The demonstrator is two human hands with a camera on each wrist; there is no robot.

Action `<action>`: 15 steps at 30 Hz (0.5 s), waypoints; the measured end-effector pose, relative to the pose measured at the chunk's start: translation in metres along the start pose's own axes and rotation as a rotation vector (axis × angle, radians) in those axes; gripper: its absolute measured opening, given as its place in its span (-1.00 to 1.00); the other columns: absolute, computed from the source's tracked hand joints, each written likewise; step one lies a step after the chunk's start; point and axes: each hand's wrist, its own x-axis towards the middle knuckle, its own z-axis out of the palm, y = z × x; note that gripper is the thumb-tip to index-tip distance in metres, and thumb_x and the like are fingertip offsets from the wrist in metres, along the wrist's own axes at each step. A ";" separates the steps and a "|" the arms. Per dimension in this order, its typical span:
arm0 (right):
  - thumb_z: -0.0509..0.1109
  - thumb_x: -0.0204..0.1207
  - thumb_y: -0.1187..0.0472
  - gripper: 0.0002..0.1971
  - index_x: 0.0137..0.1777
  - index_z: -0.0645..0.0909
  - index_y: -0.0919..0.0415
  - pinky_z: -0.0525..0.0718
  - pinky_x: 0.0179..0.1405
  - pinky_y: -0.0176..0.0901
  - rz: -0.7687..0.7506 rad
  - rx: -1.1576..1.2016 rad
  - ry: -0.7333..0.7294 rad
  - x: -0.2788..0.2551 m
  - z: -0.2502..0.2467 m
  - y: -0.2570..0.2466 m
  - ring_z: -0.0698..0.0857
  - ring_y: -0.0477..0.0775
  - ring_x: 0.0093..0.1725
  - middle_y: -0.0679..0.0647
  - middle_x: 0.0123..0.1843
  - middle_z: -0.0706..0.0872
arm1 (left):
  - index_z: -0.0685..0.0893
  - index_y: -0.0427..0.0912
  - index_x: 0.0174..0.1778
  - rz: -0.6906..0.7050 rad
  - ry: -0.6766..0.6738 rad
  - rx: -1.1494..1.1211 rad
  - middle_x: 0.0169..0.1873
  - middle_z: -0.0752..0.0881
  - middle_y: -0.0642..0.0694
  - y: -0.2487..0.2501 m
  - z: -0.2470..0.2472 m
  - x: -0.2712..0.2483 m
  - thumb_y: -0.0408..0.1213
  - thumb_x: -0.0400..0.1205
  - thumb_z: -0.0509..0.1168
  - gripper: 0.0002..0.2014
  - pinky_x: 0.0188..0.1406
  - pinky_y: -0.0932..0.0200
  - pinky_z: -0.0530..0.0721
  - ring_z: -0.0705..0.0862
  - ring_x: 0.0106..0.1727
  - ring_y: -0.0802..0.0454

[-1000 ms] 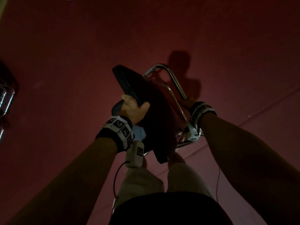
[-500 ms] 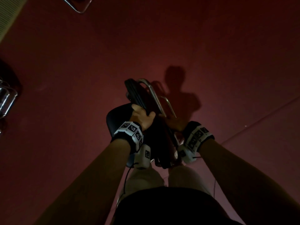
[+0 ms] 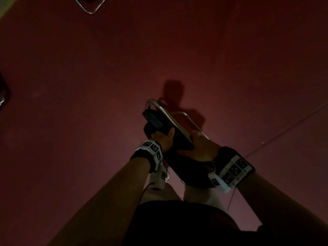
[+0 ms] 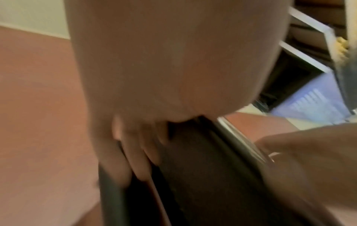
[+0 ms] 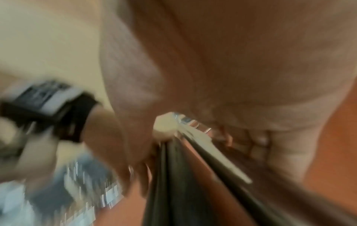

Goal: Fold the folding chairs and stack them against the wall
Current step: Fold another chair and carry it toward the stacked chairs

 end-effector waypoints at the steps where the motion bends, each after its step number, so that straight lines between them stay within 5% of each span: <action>1: 0.39 0.16 -0.64 0.08 0.46 0.31 0.17 0.72 0.09 0.16 0.028 -0.070 -0.005 -0.007 -0.003 0.004 0.68 0.21 0.18 0.06 0.22 0.58 | 0.21 -0.30 0.73 0.008 -0.087 0.055 0.65 0.35 -0.34 0.000 0.001 -0.001 0.60 0.50 -0.12 0.13 0.60 -0.16 0.40 0.44 0.57 -0.33; 5: 0.53 0.32 -0.36 -0.06 0.50 0.23 0.18 0.51 0.39 0.20 0.111 -0.258 0.085 -0.026 0.007 -0.012 0.51 0.34 0.41 0.22 0.37 0.48 | 0.49 -0.38 0.55 0.206 -0.208 0.367 0.50 0.55 -0.34 -0.012 -0.037 -0.001 0.23 0.80 -0.13 -0.25 0.47 -0.02 0.49 0.55 0.48 -0.26; 7: 0.55 0.34 -0.27 -0.14 0.47 0.25 0.15 0.54 0.38 0.20 0.146 -0.272 0.101 -0.026 0.012 -0.012 0.52 0.36 0.40 0.21 0.36 0.48 | 0.71 -0.30 0.20 0.324 -0.198 0.448 0.16 0.71 -0.28 -0.016 -0.051 0.004 0.16 0.80 0.02 -0.42 0.11 0.09 0.61 0.69 0.23 -0.23; 9: 0.55 0.35 -0.24 -0.18 0.45 0.28 0.17 0.60 0.31 0.18 0.165 -0.309 0.116 -0.029 0.011 -0.027 0.52 0.36 0.39 0.21 0.35 0.48 | 0.62 -0.12 -0.30 0.460 -0.085 0.498 -0.20 0.68 -0.17 -0.022 -0.076 0.015 0.08 0.75 0.20 -0.59 -0.27 0.18 0.55 0.70 -0.08 -0.14; 10: 0.54 0.35 -0.25 -0.19 0.45 0.31 0.18 0.62 0.27 0.16 0.179 -0.328 0.110 -0.030 0.012 -0.027 0.53 0.35 0.38 0.21 0.34 0.48 | 0.54 -0.03 -0.38 0.527 0.003 0.504 -0.21 0.67 -0.13 -0.020 -0.083 0.017 0.07 0.67 0.28 -0.65 -0.28 0.20 0.58 0.70 -0.10 -0.11; 12: 0.53 0.35 -0.26 -0.20 0.45 0.35 0.17 0.66 0.20 0.12 0.187 -0.376 0.118 -0.034 0.014 -0.040 0.57 0.33 0.34 0.20 0.33 0.49 | 0.57 0.12 -0.15 0.639 0.126 0.557 0.04 0.65 -0.07 -0.015 -0.109 0.014 0.03 0.45 0.39 -0.83 0.00 0.04 0.69 0.67 0.12 -0.13; 15: 0.49 0.32 -0.31 -0.19 0.47 0.35 0.08 0.67 0.08 0.11 0.175 -0.452 0.165 -0.040 0.012 -0.050 0.65 0.27 0.26 0.12 0.32 0.54 | 0.26 0.22 0.57 0.735 0.178 0.913 0.48 0.29 -0.13 -0.016 -0.108 0.017 -0.04 0.32 0.53 -0.10 0.39 -0.33 0.48 0.30 0.48 -0.24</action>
